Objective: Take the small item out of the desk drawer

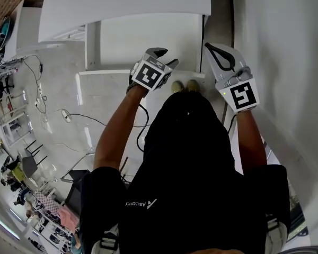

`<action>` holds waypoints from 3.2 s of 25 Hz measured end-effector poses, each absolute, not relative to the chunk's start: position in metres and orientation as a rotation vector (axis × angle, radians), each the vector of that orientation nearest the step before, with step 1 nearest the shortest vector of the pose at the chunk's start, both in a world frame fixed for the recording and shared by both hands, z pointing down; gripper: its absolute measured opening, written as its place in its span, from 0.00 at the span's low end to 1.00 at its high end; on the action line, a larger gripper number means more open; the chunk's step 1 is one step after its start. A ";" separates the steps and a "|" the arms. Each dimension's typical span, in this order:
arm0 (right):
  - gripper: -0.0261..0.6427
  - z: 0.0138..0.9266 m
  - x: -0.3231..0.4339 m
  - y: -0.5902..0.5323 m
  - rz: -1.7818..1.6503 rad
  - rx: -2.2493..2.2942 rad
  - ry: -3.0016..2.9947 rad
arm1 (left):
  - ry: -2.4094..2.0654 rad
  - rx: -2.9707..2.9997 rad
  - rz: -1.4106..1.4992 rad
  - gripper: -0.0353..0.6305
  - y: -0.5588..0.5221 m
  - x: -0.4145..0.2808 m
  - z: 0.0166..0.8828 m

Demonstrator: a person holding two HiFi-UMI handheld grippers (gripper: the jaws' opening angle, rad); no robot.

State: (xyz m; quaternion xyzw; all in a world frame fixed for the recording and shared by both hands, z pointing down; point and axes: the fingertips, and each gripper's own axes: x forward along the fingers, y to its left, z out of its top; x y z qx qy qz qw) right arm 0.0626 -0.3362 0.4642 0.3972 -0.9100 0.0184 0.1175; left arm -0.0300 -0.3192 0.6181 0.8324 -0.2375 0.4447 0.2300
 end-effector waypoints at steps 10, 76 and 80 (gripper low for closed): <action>0.04 0.497 0.089 -0.376 0.142 1.237 -2.626 | -0.369 2.058 1.434 0.35 -0.323 -0.002 0.703; 0.04 0.323 0.012 -0.282 -0.151 1.304 -2.911 | -1.328 2.911 0.015 0.30 -0.285 -0.093 0.321; 0.04 0.320 0.011 -0.277 -0.155 1.296 -2.912 | -1.330 2.905 -0.020 0.30 -0.279 -0.092 0.316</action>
